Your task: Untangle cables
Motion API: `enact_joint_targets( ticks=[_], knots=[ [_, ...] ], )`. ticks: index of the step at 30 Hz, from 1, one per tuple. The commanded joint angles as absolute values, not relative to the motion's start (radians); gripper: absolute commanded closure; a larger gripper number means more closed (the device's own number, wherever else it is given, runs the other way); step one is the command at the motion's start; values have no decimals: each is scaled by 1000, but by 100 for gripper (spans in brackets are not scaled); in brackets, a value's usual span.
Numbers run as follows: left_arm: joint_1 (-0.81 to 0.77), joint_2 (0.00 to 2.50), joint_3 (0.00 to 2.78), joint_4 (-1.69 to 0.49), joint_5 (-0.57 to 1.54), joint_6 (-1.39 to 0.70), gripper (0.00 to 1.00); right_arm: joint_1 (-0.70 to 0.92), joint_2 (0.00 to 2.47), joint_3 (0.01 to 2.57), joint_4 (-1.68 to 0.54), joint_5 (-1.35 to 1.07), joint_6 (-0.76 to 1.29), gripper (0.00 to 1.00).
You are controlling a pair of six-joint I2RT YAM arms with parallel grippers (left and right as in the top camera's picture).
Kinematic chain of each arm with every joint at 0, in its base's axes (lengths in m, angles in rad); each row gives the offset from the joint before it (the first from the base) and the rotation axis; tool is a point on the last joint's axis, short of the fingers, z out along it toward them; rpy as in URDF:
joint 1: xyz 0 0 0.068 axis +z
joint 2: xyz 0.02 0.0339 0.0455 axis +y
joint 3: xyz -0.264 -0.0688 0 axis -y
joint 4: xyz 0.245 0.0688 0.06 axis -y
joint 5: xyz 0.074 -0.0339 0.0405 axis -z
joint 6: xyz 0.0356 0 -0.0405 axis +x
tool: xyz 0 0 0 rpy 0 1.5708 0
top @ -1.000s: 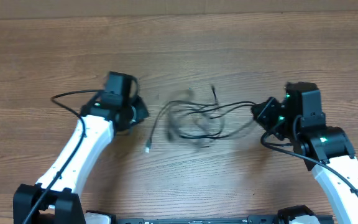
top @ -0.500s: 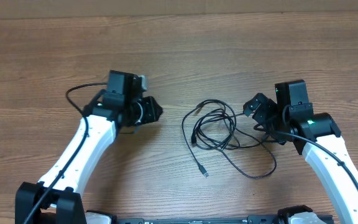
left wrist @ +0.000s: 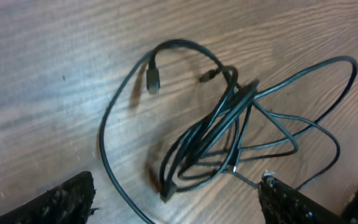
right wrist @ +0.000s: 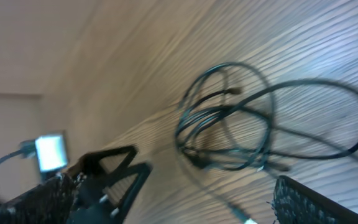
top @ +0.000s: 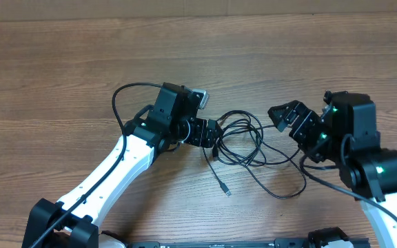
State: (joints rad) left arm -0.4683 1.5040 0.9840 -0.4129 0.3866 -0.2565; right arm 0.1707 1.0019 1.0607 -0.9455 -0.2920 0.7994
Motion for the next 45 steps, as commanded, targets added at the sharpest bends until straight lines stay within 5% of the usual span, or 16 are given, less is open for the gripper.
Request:
enact_joint_targets(
  ticks=[1, 12, 23, 33, 45],
  knots=[
    [-472, 1509, 979, -397, 382, -125, 15, 169, 963, 1082, -929, -342, 897, 0],
    [-492, 1509, 979, -288, 468, -20, 26, 169, 949, 1065, -978, -332, 912, 0],
    [-505, 1511, 979, -224, 355, 31, 58, 169, 949, 1060, -1088, -278, 832, 0],
    [-553, 1605, 978, -141, 352, 76, 55, 169, 984, 1060, -1084, -278, 833, 0],
    [-658, 1699, 978, -63, 168, 91, 64, 169, 1022, 1060, -1087, -278, 833, 0]
  ],
)
